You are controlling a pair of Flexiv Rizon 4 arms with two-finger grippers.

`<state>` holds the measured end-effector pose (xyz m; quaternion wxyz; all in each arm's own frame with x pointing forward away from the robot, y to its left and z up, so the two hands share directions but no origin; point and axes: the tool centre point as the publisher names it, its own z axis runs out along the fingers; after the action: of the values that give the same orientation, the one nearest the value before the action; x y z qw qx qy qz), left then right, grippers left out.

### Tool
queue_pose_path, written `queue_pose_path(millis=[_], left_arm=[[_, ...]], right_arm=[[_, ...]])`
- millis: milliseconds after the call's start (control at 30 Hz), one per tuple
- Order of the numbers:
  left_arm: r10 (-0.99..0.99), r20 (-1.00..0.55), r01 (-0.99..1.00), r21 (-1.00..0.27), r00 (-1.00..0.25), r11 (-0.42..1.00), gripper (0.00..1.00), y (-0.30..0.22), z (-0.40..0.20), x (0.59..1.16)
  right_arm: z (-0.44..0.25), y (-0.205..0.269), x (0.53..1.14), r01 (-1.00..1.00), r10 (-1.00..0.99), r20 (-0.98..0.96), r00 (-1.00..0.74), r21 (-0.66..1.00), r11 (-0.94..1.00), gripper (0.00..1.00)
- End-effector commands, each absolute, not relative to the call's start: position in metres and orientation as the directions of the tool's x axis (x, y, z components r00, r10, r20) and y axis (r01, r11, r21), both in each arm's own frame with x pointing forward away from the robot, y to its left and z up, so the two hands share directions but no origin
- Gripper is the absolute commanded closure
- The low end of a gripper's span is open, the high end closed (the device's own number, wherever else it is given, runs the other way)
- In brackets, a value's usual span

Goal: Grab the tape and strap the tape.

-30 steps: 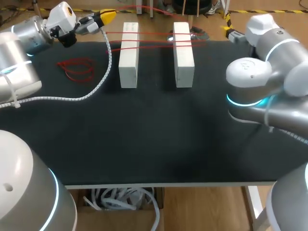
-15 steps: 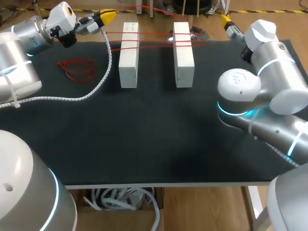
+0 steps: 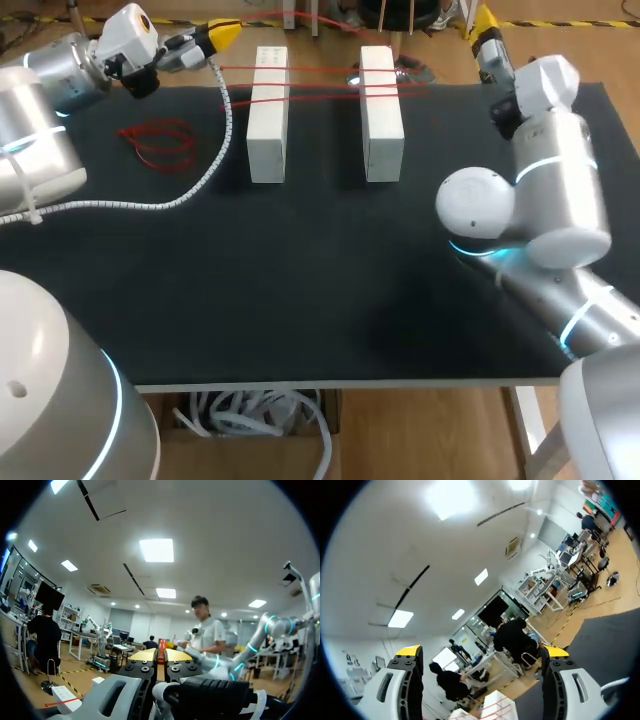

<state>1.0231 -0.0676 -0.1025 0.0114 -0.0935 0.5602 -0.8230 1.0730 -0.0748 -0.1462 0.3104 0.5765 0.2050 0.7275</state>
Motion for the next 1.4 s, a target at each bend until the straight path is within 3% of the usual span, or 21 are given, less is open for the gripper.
queue_pose_path(millis=[33, 333, 700, 800, 900, 1400], left_arm=[[-0.125, 0.141, -0.085, -0.924, -0.982, -0.373, 1.0, -0.068, -0.103, 1.023], [-0.125, 0.141, -0.085, -0.924, -0.982, -0.373, 1.0, -0.068, -0.103, 1.023], [-0.125, 0.141, -0.085, -0.924, -0.982, -0.373, 1.0, -0.068, -0.103, 1.023], [-0.125, 0.141, -0.085, -0.924, -0.982, -0.373, 1.0, -0.068, -0.103, 1.023], [-0.125, 0.141, -0.085, -0.924, -0.982, -0.373, 1.0, -0.068, -0.103, 1.023], [-0.125, 0.141, -0.085, -0.924, -0.982, -0.373, 1.0, -0.068, -0.103, 1.023]], right_arm=[[-0.139, -0.07, 1.072, -0.34, 0.654, 0.737, -0.172, 0.579, -0.741, 0.0], [-0.135, -0.068, 1.071, -0.352, 0.601, 0.773, -0.202, 0.516, -0.781, 0.0], [-0.142, -0.062, 1.07, -0.361, 0.405, 0.865, -0.298, 0.29, -0.886, 0.0], [-0.145, -0.057, 1.072, -0.326, 0.394, 0.875, -0.28, 0.299, -0.897, 0.0], [-0.152, -0.056, 1.077, -0.261, 0.506, 0.84, -0.199, 0.452, -0.853, 0.0], [-0.152, -0.056, 1.077, -0.261, 0.506, 0.84, -0.199, 0.452, -0.853, 0.0]])
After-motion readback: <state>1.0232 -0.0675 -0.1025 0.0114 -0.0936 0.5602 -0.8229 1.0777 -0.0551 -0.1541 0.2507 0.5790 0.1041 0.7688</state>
